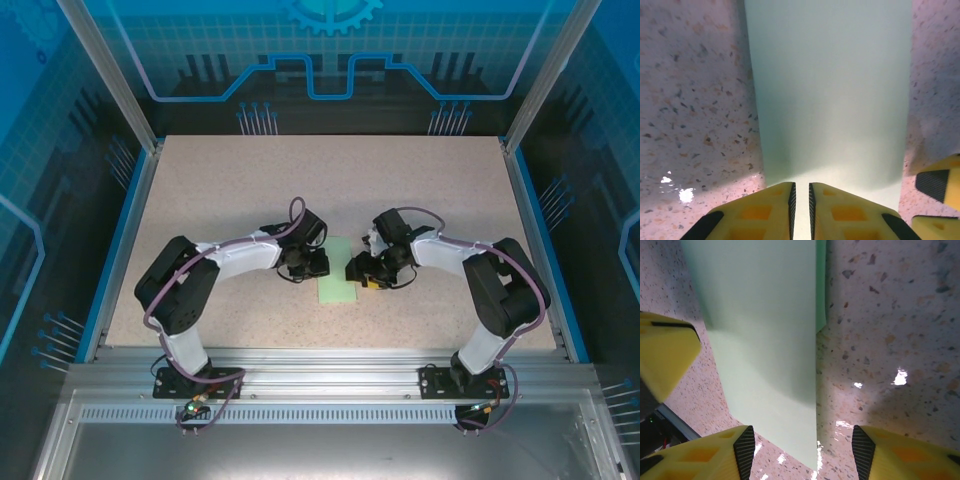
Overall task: Fold a paper plane with a square sheet of paper (pick it up from the middle)
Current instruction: Turn over the paper at the center of the table, then third fold the triangle at the center of the table.
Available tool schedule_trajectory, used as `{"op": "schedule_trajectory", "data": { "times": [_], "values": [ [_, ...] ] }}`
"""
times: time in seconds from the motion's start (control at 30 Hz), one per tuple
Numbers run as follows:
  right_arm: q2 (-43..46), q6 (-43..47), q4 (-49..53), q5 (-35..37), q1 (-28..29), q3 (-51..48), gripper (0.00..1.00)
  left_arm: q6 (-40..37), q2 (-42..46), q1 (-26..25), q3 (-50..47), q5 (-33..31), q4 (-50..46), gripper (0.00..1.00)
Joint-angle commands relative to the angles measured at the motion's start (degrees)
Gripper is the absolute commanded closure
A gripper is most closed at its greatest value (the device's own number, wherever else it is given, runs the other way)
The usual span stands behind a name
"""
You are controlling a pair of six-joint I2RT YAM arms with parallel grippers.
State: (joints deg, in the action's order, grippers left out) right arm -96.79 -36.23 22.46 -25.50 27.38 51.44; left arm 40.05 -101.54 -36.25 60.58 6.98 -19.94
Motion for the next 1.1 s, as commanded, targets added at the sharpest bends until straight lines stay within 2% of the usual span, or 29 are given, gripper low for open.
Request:
{"op": "schedule_trajectory", "data": {
  "times": [0.0, 0.33, 0.8, 1.07],
  "values": [
    [-0.27, -0.86, 0.52, 0.10, 1.58, 1.21, 0.42, -1.12, 1.51, 1.06, -1.90, 1.05, 0.67, 0.82],
    [-0.87, -1.94, -0.75, -0.07, 1.89, 0.52, 0.42, -1.29, -2.06, 1.09, -2.26, 2.43, 1.50, 0.85],
    [-2.87, -2.71, -2.35, -2.01, 2.94, 0.82, 0.40, -1.47, -1.78, 1.18, -4.63, 0.66, 0.61, 0.87],
    [-2.91, -3.58, -5.96, -5.64, 2.95, 0.66, 0.50, -1.82, -1.67, 1.17, -4.50, 0.85, 0.34, 0.87]
  ]
}}
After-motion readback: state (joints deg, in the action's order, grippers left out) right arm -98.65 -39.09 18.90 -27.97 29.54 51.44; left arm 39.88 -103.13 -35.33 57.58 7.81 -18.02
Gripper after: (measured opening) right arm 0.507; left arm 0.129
